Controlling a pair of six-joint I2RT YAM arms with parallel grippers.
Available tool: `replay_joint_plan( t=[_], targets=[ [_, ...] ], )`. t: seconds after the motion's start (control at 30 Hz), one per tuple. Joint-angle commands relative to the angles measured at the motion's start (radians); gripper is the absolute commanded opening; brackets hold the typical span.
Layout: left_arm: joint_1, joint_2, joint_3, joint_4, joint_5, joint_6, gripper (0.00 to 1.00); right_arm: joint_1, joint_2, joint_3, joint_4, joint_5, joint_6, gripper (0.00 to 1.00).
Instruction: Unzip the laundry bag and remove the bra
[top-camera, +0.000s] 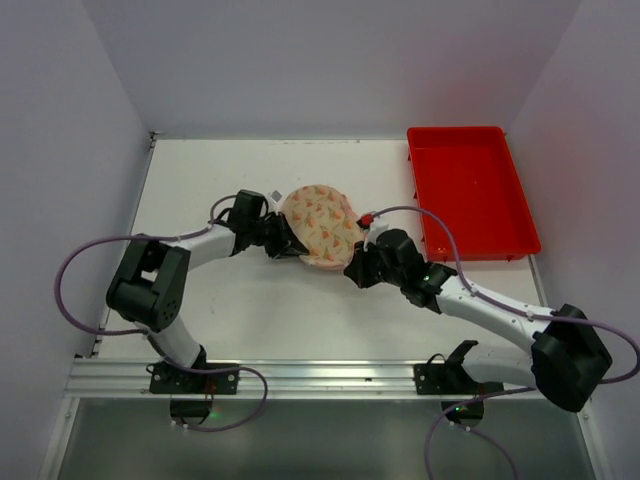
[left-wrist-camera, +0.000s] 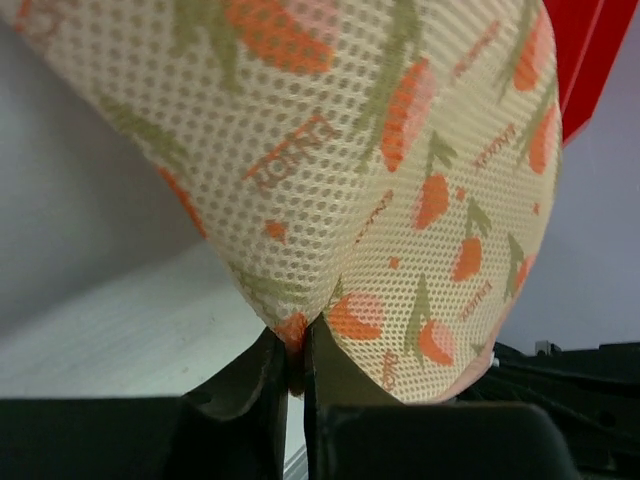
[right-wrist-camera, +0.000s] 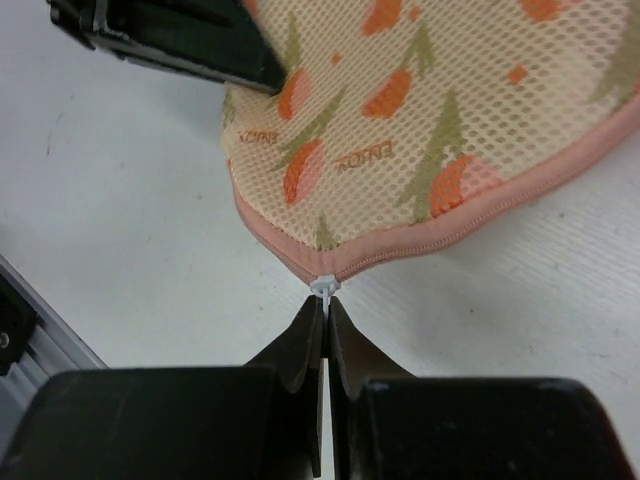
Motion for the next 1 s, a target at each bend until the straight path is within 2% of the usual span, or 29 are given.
replay_joint_plan(
  t=[0.0, 0.03, 0.07, 0.17, 0.27, 0.33, 0.47, 0.7, 0.77, 0.8, 0.83, 0.93, 0.97],
  targets=[
    [0.069, 0.081, 0.074, 0.049, -0.035, 0.071, 0.22, 0.030, 0.130, 0.088, 0.032, -0.102, 0.018, 0.00],
    [0.072, 0.084, 0.075, 0.049, -0.035, 0.062, 0.22, 0.042, 0.131, 0.102, 0.064, -0.102, 0.026, 0.00],
    [0.076, 0.079, 0.078, 0.049, -0.038, 0.053, 0.41, 0.054, 0.205, 0.118, 0.077, -0.084, 0.036, 0.00],
    [0.101, 0.013, 0.040, 0.034, -0.082, -0.006, 0.78, 0.077, 0.314, 0.186, 0.133, -0.098, 0.089, 0.00],
    [0.107, -0.098, -0.049, 0.009, -0.157, -0.052, 0.85, 0.105, 0.405, 0.240, 0.178, -0.112, 0.129, 0.00],
    [0.107, -0.195, -0.158, 0.028, -0.186, -0.116, 0.86, 0.125, 0.451, 0.279, 0.186, -0.101, 0.142, 0.00],
    [0.092, -0.307, -0.324, 0.196, -0.170, -0.242, 0.87, 0.133, 0.497, 0.307, 0.203, -0.107, 0.158, 0.00],
    [-0.046, -0.278, -0.349, 0.302, -0.248, -0.339, 0.77, 0.143, 0.513, 0.319, 0.218, -0.119, 0.164, 0.00],
    [-0.049, -0.271, -0.362, 0.345, -0.260, -0.360, 0.67, 0.145, 0.505, 0.315, 0.212, -0.116, 0.159, 0.00],
    [-0.049, -0.268, -0.366, 0.361, -0.262, -0.374, 0.61, 0.146, 0.497, 0.309, 0.207, -0.113, 0.159, 0.00],
    [-0.049, -0.266, -0.366, 0.371, -0.268, -0.376, 0.38, 0.145, 0.488, 0.291, 0.203, -0.106, 0.159, 0.00],
    [-0.043, -0.271, -0.346, 0.327, -0.279, -0.348, 0.00, 0.146, 0.436, 0.240, 0.177, -0.054, 0.141, 0.00],
    [-0.037, -0.271, -0.343, 0.315, -0.277, -0.334, 0.00, 0.143, 0.421, 0.229, 0.161, -0.025, 0.132, 0.00]
  ],
)
